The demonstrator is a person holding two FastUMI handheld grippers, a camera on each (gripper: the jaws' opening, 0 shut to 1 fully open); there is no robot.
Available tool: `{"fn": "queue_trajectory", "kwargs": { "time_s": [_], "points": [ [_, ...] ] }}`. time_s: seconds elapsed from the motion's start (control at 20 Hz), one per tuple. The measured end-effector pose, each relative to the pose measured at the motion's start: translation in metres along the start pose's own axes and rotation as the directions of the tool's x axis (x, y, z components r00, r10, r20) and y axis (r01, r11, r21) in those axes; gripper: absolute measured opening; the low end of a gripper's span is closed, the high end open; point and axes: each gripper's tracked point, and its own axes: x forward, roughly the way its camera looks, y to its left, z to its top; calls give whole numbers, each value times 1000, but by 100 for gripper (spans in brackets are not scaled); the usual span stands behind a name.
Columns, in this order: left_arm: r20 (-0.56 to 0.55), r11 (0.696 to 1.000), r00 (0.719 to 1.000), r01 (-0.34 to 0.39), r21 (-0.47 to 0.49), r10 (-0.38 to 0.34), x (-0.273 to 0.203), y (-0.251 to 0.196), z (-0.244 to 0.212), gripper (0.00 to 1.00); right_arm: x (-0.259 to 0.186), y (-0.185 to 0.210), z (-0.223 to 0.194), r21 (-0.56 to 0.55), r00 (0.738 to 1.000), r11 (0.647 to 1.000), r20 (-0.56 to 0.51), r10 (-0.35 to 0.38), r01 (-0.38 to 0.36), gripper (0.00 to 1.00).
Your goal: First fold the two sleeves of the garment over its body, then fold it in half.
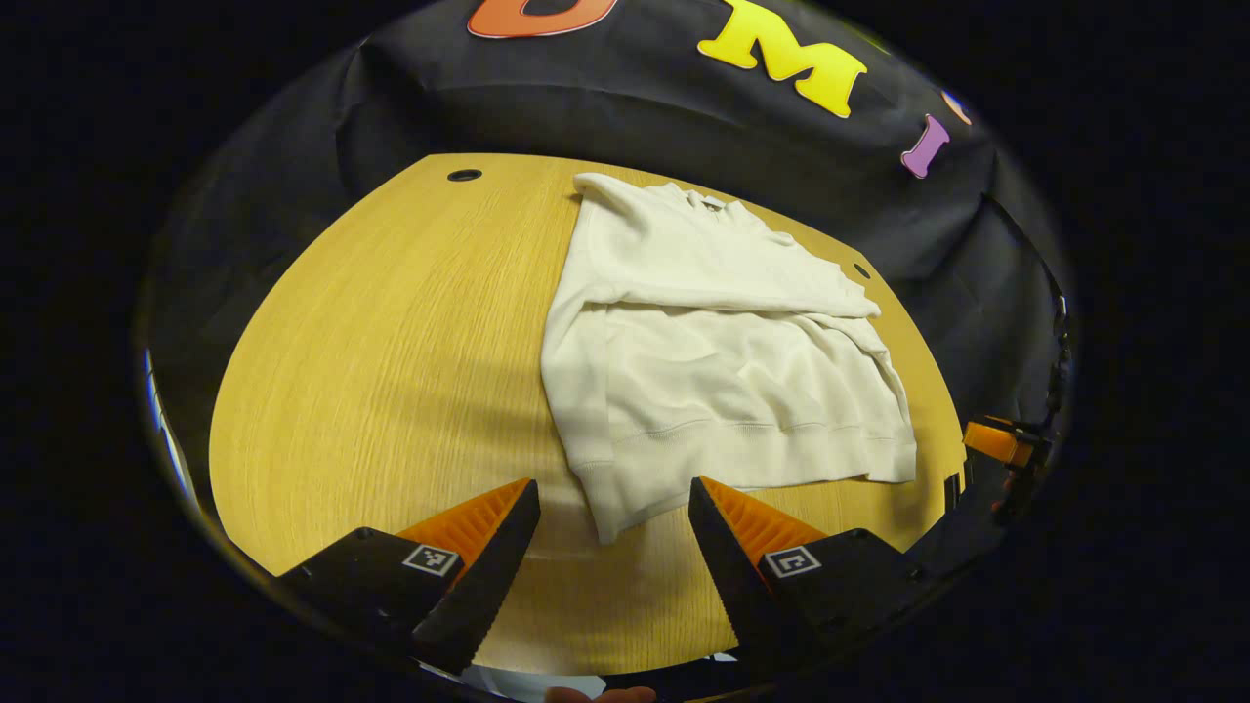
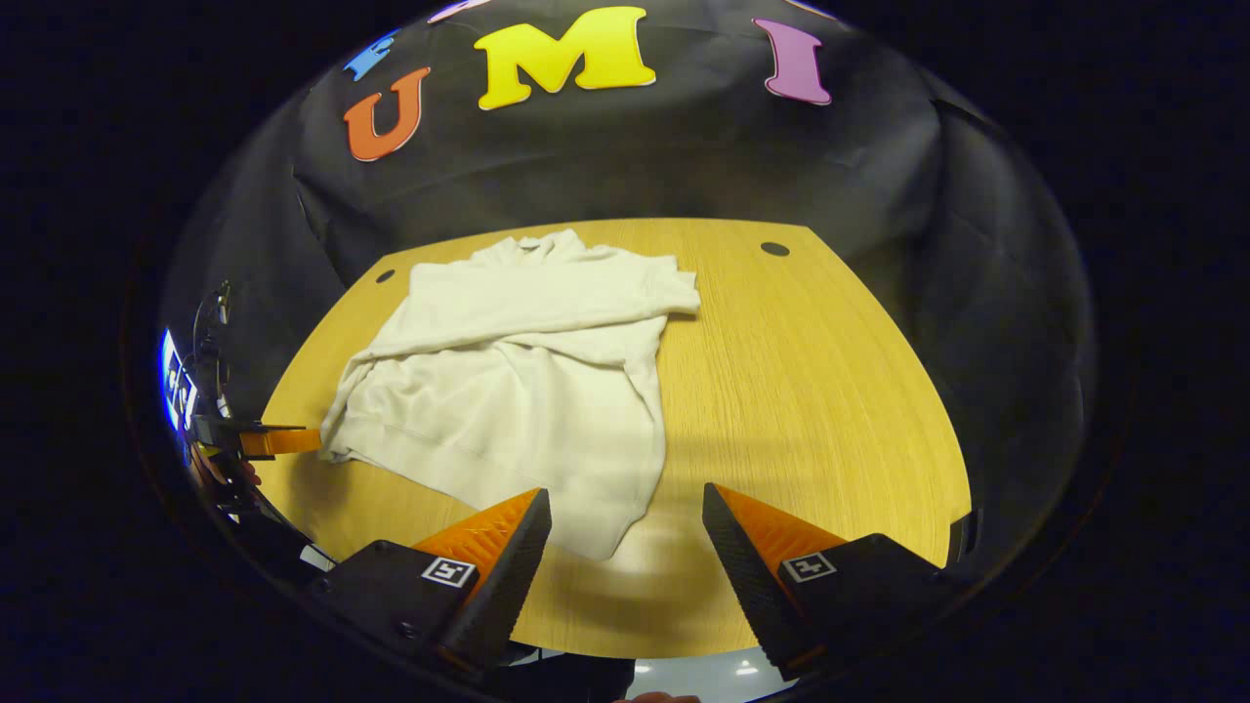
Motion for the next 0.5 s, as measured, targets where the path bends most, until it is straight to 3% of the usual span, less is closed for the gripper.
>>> {"fn": "queue_trajectory", "kwargs": {
  "time_s": [0.25,0.5],
  "points": [
    [-39,998,999,-9,-57,7,13,3,3,100,31,7,-25,66,993,997,-118,-20,28,98],
    [-61,999,998,-13,-46,10,22,-4,8,97,53,21,-38,79,983,996,-183,-35,50,98]
  ]
}}
